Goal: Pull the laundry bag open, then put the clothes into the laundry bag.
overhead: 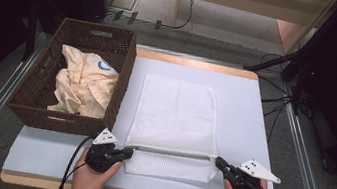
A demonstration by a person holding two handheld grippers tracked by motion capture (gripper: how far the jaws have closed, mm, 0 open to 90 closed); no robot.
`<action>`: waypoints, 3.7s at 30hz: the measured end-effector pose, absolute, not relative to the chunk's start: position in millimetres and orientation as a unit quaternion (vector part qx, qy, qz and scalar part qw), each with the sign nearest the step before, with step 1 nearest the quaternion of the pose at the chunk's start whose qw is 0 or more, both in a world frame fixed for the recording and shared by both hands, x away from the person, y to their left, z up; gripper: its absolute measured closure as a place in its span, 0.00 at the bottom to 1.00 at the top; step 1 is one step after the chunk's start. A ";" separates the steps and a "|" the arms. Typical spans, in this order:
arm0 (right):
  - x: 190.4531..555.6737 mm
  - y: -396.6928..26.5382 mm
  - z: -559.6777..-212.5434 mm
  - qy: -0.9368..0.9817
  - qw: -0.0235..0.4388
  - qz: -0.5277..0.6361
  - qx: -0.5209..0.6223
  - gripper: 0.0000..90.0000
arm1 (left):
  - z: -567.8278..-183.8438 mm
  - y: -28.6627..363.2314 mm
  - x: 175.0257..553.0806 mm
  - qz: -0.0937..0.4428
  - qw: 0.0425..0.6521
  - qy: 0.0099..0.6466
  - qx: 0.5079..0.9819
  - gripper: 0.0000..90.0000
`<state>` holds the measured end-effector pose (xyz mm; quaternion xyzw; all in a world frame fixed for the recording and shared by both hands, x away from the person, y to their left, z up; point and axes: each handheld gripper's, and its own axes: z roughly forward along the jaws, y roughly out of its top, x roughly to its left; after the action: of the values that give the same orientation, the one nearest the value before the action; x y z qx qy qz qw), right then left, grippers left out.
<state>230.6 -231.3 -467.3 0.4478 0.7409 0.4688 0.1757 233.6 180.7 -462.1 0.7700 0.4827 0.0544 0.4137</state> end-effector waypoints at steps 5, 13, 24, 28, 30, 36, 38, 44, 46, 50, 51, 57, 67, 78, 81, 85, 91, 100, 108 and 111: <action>231.7 -234.6 -468.3 0.740 0.176 0.465 0.453 0.98 | -461.5 197.5 231.0 0.066 0.410 0.499 0.761 0.97; 232.8 -233.4 -471.0 0.743 0.170 0.463 0.453 0.98 | -462.9 209.3 226.0 0.064 0.406 0.504 0.760 0.97; 235.3 -226.3 -478.8 0.755 0.161 0.446 0.453 0.98 | -461.0 217.4 225.5 0.071 0.410 0.507 0.755 0.97; 237.4 -226.3 -481.9 0.755 0.161 0.443 0.456 0.98 | -462.7 216.9 225.8 0.070 0.414 0.502 0.756 0.97; 238.7 -227.0 -486.5 0.754 0.148 0.443 0.462 0.98 | -463.6 216.5 224.9 0.073 0.415 0.501 0.756 0.97; 238.2 -231.4 -486.6 0.746 0.142 0.480 0.440 0.63 | -464.4 224.4 221.5 0.095 0.440 0.495 0.743 0.89; 237.3 -232.9 -485.2 0.740 0.147 0.490 0.437 0.45 | -463.4 227.9 220.6 0.105 0.447 0.498 0.736 0.79; 238.7 -226.0 -478.3 0.738 0.150 0.488 0.442 0.28 | -461.7 219.9 219.1 0.108 0.453 0.473 0.748 0.60; 238.6 -222.1 -477.1 0.738 0.147 0.489 0.441 0.25 | -458.4 214.9 214.8 0.124 0.461 0.456 0.751 0.54; 234.4 -206.8 -470.5 0.754 0.137 0.489 0.417 0.16 | -450.5 204.7 209.3 0.155 0.488 0.430 0.744 0.54; 233.4 -203.9 -468.0 0.757 0.138 0.489 0.410 0.15 | -450.5 204.7 209.3 0.155 0.488 0.430 0.744 0.54; 234.6 -187.5 -448.5 0.767 0.118 0.500 0.383 0.16 | -450.7 184.0 211.5 0.132 0.485 0.420 0.756 0.56; 268.9 -144.2 -443.6 0.800 0.085 0.463 0.372 0.34 | -460.8 140.0 219.3 0.082 0.472 0.379 0.792 0.66; 275.5 -111.8 -464.2 0.833 0.079 0.434 0.332 0.51 | -477.8 120.7 218.8 0.052 0.415 0.366 0.831 0.78; 278.9 -109.5 -467.8 0.833 0.081 0.434 0.334 0.60 | -478.1 121.7 218.8 0.053 0.414 0.372 0.829 0.83; 278.5 -102.3 -475.8 0.857 0.099 0.403 0.305 0.60 | -479.5 122.9 217.2 0.054 0.417 0.373 0.827 0.88; 276.7 -100.3 -478.0 0.870 0.114 0.384 0.287 0.79 | -481.4 123.4 216.4 0.063 0.420 0.376 0.824 0.94; 300.3 -115.1 -455.3 0.834 0.098 0.435 0.326 1.00 | -481.7 124.0 216.9 0.062 0.420 0.377 0.823 0.98; 330.9 -134.2 -466.4 0.802 0.128 0.417 0.408 1.00 | -481.1 124.3 218.2 0.061 0.416 0.378 0.825 0.99; 336.2 -139.7 -476.1 0.804 0.112 0.405 0.421 0.96 | -480.8 124.1 219.1 0.057 0.416 0.378 0.825 0.99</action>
<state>336.2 -139.7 -476.1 0.4208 0.8043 0.4045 0.1116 219.1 124.1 -480.8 0.8253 0.3775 0.0574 0.4160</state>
